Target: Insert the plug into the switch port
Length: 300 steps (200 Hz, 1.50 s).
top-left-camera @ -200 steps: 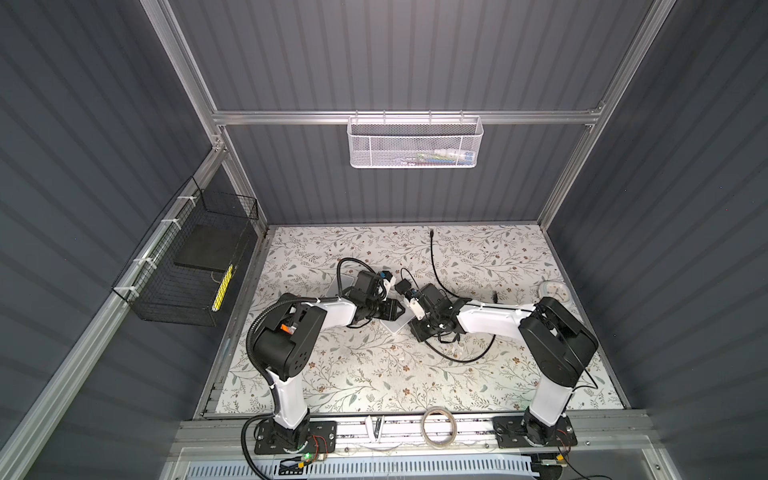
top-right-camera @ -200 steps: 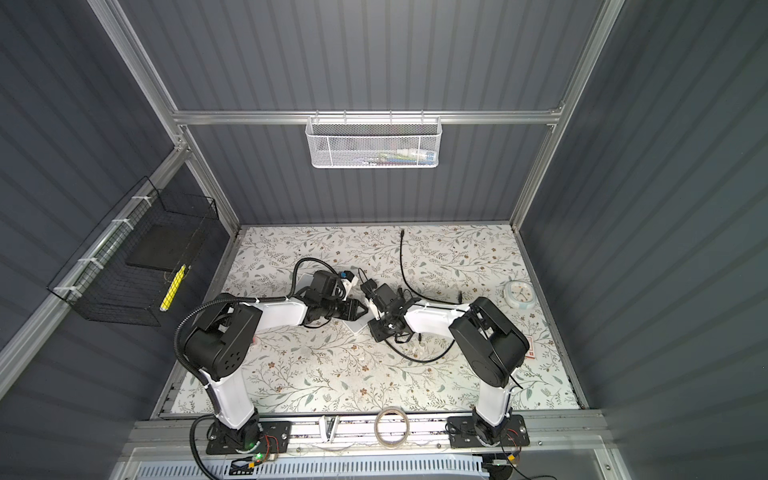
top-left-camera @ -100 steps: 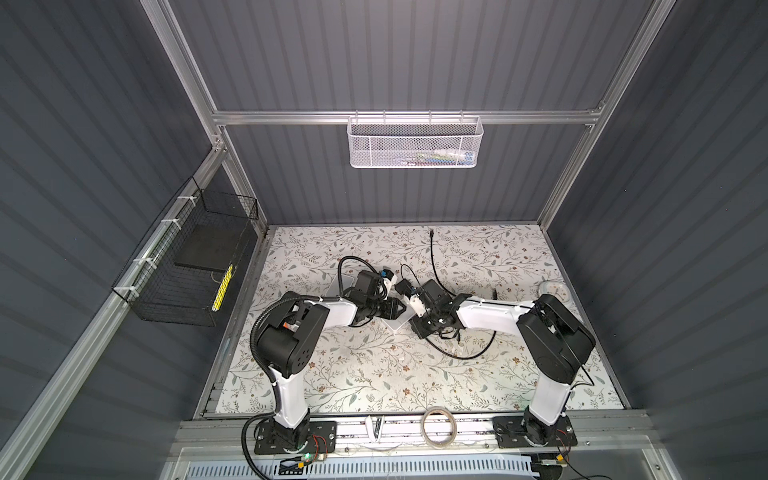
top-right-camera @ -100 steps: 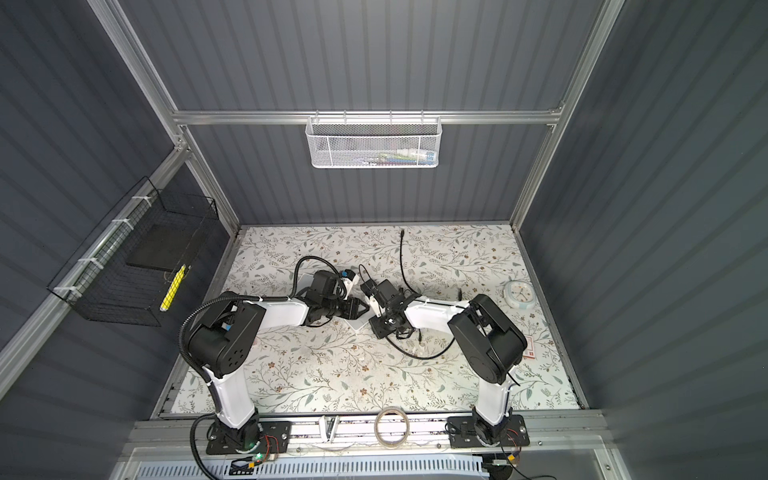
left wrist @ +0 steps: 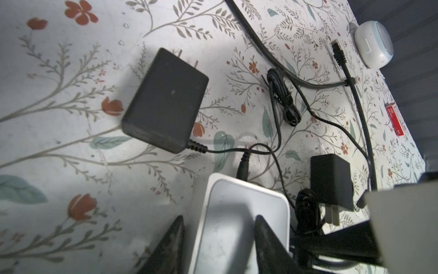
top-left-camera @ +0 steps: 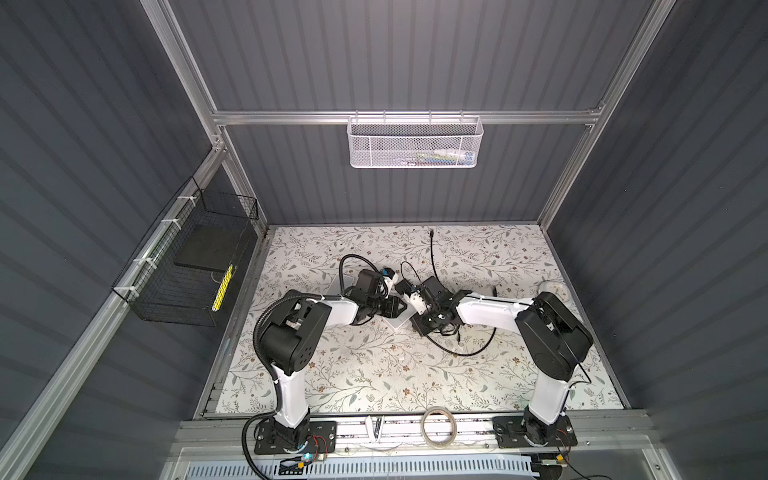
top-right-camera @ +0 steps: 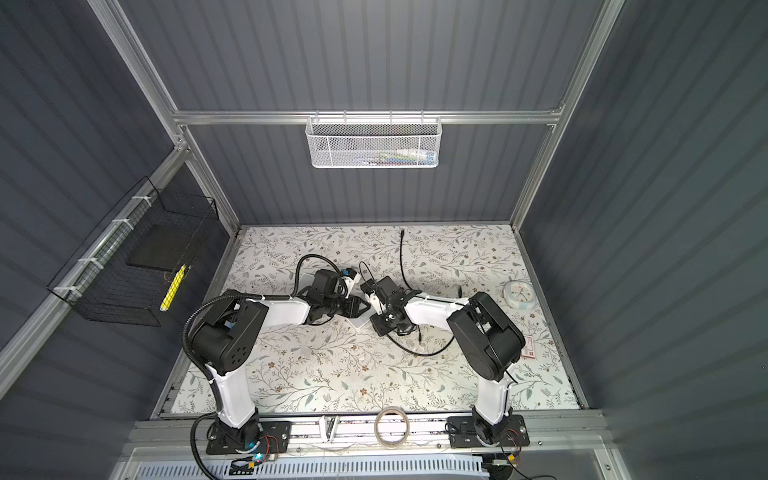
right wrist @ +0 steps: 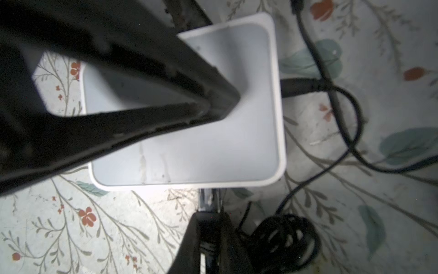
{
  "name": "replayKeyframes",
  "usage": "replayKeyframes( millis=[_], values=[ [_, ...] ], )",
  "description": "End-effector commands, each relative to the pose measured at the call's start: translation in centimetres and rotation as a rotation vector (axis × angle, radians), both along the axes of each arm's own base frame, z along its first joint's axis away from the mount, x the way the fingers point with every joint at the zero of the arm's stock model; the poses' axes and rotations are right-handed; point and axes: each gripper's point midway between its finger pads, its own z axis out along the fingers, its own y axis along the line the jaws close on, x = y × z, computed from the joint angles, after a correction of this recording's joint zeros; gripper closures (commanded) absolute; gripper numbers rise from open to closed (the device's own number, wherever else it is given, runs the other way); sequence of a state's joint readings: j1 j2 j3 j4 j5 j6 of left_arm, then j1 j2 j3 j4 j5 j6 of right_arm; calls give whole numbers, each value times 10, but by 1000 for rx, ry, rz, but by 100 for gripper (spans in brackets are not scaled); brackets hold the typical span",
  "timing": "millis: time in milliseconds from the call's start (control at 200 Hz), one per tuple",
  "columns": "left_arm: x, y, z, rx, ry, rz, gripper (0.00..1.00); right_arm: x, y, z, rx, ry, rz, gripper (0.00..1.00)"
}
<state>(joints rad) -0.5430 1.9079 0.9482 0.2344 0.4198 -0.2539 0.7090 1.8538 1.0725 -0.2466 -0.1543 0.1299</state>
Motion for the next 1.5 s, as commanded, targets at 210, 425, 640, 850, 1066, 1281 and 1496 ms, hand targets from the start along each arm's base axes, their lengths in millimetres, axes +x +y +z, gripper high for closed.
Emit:
replayKeyframes(
  millis=[210,425,640,850,1066,1281,1496],
  values=[
    [-136,-15,-60,56,441,-256,53,58,45,32,166,-207,-13,100],
    [-142,-19,-59,45,439,-271,54,61,50,38,186,-215,-10,100],
    [-153,-22,-58,22,439,-290,54,63,53,43,199,-224,-13,100],
    [-163,-24,-57,0,442,-317,54,66,55,48,216,-235,-24,100],
    [-170,-26,-55,-24,448,-339,54,74,58,47,209,-263,-24,100],
    [-173,-26,-54,-36,459,-352,54,85,64,52,187,-304,7,100],
    [-175,-28,-55,-47,467,-364,54,86,59,43,126,-319,29,100]
  ],
)
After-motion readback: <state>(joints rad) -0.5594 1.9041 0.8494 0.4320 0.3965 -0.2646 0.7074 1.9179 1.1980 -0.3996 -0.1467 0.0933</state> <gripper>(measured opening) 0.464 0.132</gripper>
